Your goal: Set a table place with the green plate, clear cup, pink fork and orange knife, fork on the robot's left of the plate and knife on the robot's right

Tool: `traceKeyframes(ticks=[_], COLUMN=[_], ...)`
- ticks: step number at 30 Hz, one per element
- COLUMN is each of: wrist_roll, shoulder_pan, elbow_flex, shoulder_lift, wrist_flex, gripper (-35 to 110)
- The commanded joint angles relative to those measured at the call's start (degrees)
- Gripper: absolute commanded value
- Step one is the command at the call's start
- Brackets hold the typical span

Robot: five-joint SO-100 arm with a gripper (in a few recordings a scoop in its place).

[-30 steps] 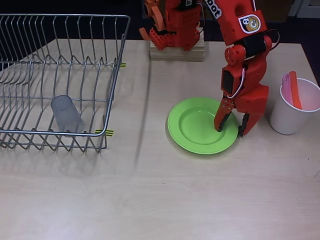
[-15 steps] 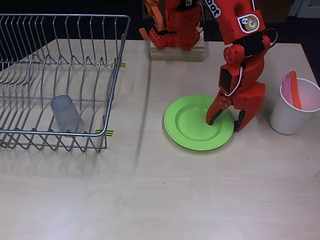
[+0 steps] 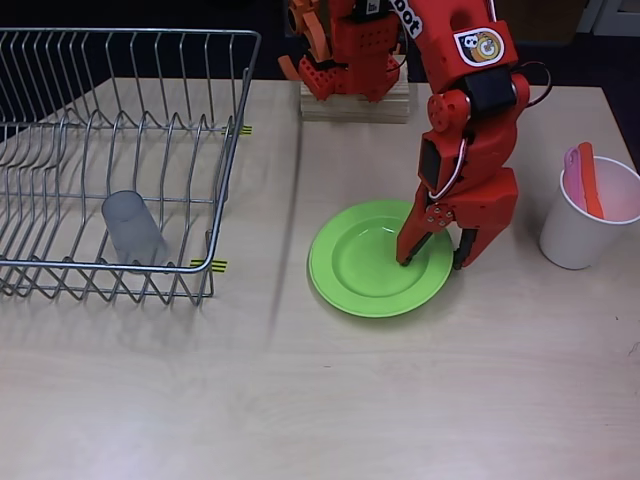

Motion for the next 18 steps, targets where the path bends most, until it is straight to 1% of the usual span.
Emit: traceKeyframes(ticks=[1, 11, 15, 18], wrist_roll=[-2.9, -3.3, -2.2, -2.2], shoulder_pan=[-0.2, -1.1, -1.1, -0.8], elbow_flex=[-3.8, -8.5, -9.3, -9.5], shoulder_lift=[2.1, -1.5, -1.6, -0.7], wrist_flex=[2.5, 1.4, 3.3, 6.0], gripper=[27, 27, 27, 22])
